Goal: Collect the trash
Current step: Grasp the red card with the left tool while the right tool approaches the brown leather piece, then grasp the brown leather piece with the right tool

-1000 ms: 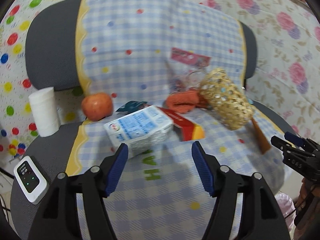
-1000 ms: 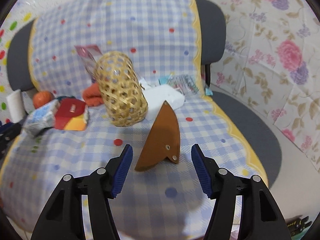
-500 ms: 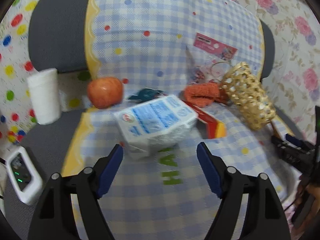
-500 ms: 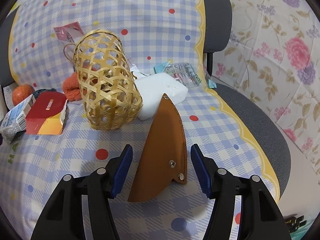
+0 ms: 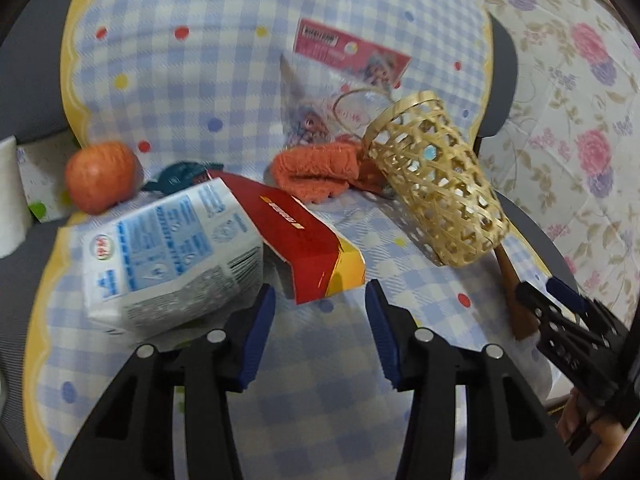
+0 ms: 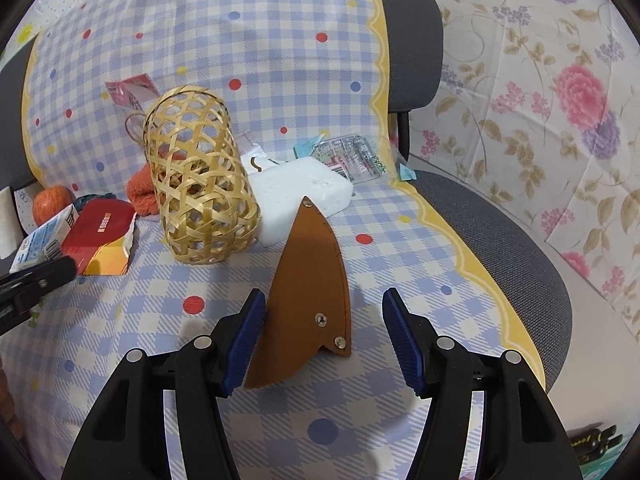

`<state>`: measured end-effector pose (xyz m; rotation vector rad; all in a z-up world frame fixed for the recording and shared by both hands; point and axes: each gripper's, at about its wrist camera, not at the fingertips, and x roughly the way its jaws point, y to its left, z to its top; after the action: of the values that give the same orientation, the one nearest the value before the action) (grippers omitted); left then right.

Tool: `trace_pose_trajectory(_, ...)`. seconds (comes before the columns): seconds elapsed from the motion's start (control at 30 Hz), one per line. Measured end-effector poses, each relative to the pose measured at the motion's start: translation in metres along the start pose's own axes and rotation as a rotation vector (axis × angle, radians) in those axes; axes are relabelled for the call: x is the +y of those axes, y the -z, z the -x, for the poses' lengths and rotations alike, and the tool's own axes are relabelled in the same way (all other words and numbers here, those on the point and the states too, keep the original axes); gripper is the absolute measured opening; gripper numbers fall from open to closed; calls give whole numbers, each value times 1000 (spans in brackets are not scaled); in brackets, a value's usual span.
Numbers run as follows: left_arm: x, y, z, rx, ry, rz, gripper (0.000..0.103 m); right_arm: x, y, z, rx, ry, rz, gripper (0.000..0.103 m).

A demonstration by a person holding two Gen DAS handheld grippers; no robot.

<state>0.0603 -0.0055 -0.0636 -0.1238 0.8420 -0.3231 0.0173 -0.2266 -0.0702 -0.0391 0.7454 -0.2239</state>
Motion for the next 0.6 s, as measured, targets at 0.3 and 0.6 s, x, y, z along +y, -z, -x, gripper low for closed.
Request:
trace_pose_trajectory(0.3,6,-20,-27,37,-1,108,43,-8,0,-1,-10,-19,-15,62)
trace_pose_trajectory(0.6,10,-28,-22,-1,-9,146,10,-14,2,1,-12,-17,-25,62)
